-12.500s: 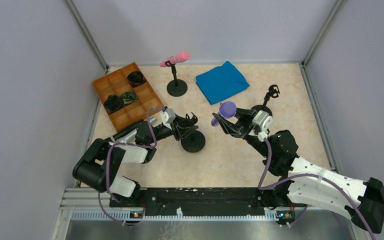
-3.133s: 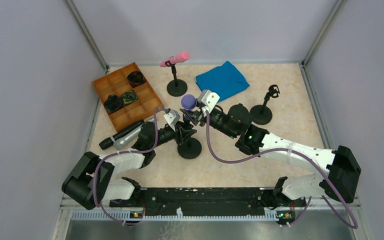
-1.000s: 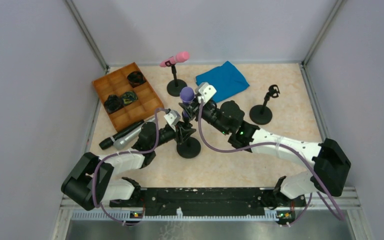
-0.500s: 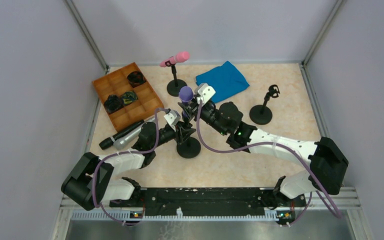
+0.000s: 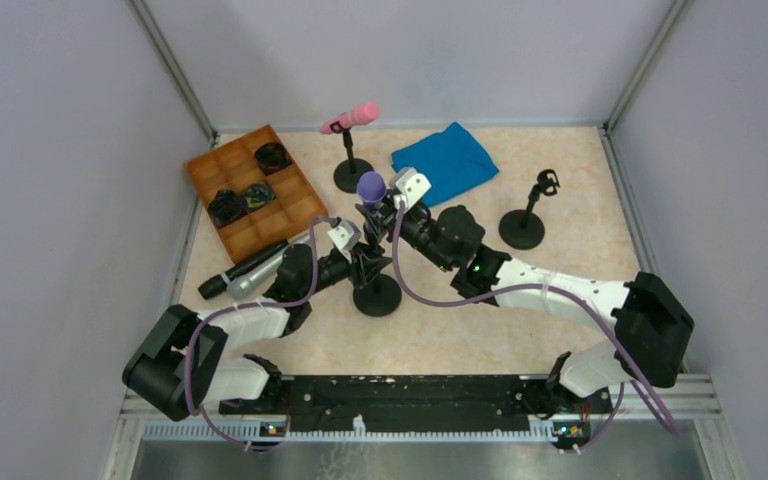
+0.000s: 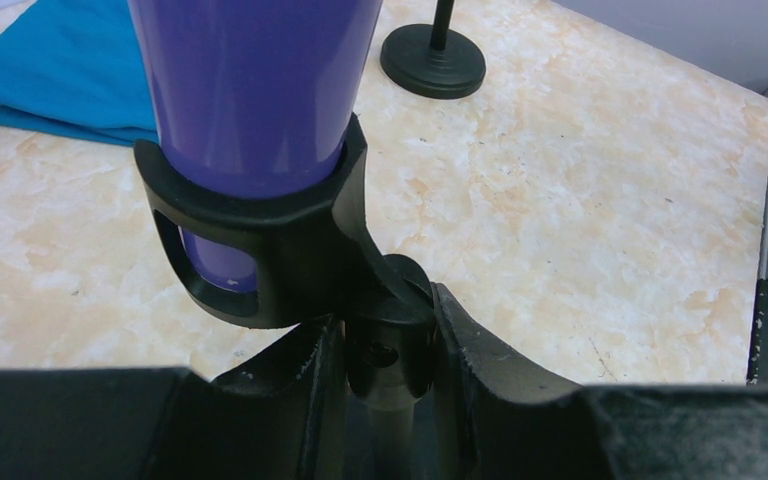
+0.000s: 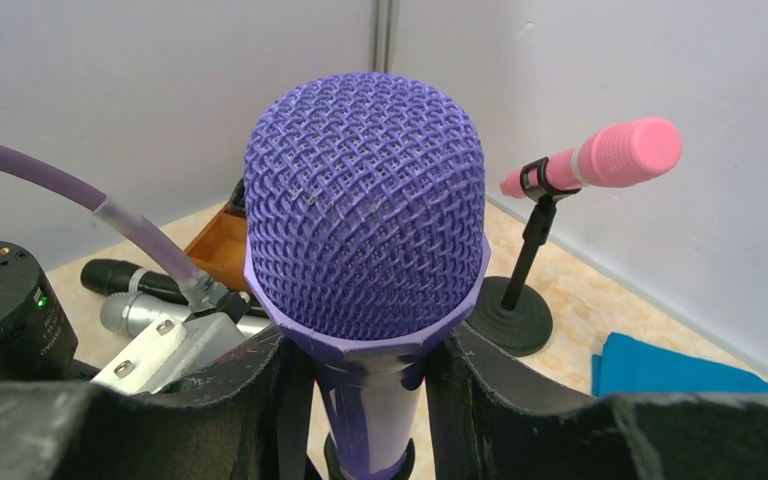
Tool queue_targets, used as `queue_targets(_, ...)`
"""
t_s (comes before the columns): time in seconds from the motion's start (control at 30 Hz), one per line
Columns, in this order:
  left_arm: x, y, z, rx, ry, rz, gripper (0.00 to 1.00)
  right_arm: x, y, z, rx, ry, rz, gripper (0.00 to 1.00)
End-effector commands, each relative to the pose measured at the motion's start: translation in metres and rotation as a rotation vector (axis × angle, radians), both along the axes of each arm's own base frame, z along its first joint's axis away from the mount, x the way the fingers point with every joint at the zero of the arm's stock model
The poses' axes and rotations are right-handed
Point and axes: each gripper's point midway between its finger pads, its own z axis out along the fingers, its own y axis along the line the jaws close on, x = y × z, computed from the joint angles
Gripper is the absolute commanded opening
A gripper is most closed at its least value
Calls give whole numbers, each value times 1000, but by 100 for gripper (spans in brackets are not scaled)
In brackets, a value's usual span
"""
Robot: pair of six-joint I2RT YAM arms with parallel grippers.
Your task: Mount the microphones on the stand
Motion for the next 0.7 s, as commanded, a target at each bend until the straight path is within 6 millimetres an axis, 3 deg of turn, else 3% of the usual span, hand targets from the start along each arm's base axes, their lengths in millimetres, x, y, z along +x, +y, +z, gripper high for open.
queue_targets(0.0,11,-8,48,-47,-200,-4,0,-54,-52,-239,-658,427,62,0)
queue_targets(0.67,12,-7,48,-44,-198,1,0,-55,-54,-256,-692,445,66,0)
